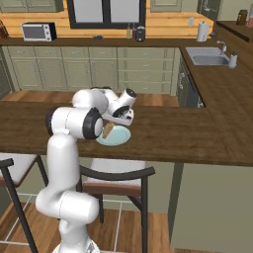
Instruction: Start the toaster. Once the lever pops up, take the bread to the plate on the dining counter.
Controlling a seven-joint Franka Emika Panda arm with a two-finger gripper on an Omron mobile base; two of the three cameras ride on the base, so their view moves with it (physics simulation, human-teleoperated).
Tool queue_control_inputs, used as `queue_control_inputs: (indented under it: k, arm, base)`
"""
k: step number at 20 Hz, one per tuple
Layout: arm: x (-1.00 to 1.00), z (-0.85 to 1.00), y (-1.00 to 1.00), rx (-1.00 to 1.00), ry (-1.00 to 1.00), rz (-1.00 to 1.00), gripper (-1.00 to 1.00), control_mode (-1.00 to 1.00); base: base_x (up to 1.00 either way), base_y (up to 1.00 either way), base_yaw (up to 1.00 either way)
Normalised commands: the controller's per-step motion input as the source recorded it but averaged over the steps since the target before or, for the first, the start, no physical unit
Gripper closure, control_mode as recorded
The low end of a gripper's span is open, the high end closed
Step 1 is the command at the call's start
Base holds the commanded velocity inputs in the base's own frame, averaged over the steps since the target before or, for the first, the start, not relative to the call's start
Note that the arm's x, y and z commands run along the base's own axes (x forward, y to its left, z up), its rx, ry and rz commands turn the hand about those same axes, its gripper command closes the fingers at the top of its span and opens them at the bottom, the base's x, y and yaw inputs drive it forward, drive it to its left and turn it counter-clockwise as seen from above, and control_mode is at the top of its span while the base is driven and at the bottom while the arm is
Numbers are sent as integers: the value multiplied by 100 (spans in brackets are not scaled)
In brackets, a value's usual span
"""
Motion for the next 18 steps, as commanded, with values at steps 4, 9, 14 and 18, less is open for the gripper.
queue_control_inputs:
  k: [4, 9, 14, 18]
  arm:
    - [13, -13, -6, 2, 5, 1, -100, -100]
    - [17, -27, -8, -8, 5, 1, -100, -100]
    - [10, -35, -16, -19, 2, 0, -100, -100]
    - [5, -25, -5, -13, 0, 0, -100, -100]
  base:
    - [0, 0, 0]
    - [0, 0, 0]
    - [0, 0, 0]
    - [0, 0, 0]
